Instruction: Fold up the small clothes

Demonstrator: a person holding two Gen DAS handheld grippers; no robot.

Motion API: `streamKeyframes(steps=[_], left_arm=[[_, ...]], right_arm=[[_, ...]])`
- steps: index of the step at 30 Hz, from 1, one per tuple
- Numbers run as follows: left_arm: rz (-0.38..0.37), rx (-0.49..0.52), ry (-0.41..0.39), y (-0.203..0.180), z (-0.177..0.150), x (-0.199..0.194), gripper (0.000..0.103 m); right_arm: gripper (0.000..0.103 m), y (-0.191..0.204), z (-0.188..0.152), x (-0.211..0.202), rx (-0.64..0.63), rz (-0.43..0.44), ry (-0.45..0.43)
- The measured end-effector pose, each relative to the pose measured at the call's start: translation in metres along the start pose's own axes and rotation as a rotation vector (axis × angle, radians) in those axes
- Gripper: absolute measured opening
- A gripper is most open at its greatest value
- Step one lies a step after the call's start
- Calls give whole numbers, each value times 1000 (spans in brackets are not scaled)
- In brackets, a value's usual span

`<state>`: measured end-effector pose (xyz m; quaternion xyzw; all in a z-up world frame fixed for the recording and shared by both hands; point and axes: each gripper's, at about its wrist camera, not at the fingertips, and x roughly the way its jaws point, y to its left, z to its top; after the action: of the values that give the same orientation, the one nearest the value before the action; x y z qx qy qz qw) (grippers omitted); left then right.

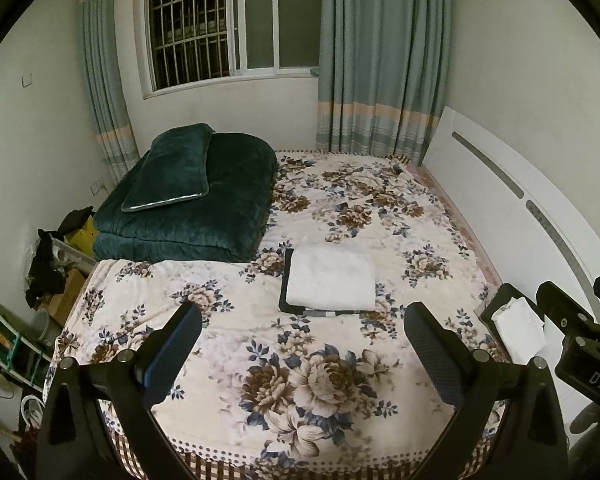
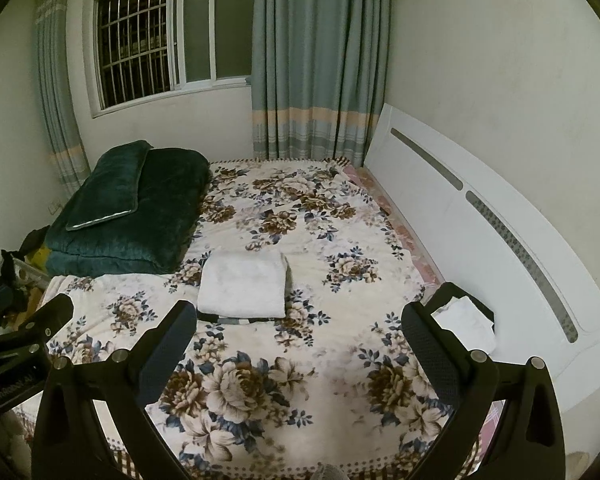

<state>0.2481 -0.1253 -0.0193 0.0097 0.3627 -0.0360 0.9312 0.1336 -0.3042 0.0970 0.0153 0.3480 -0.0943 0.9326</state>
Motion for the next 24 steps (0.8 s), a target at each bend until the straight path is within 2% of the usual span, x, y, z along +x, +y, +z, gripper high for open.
streamKeyframes(steps=[24], left_arm=[[5, 10, -31, -5, 10, -14, 103]], right_arm=[[103, 4, -6, -1, -5, 19, 0]])
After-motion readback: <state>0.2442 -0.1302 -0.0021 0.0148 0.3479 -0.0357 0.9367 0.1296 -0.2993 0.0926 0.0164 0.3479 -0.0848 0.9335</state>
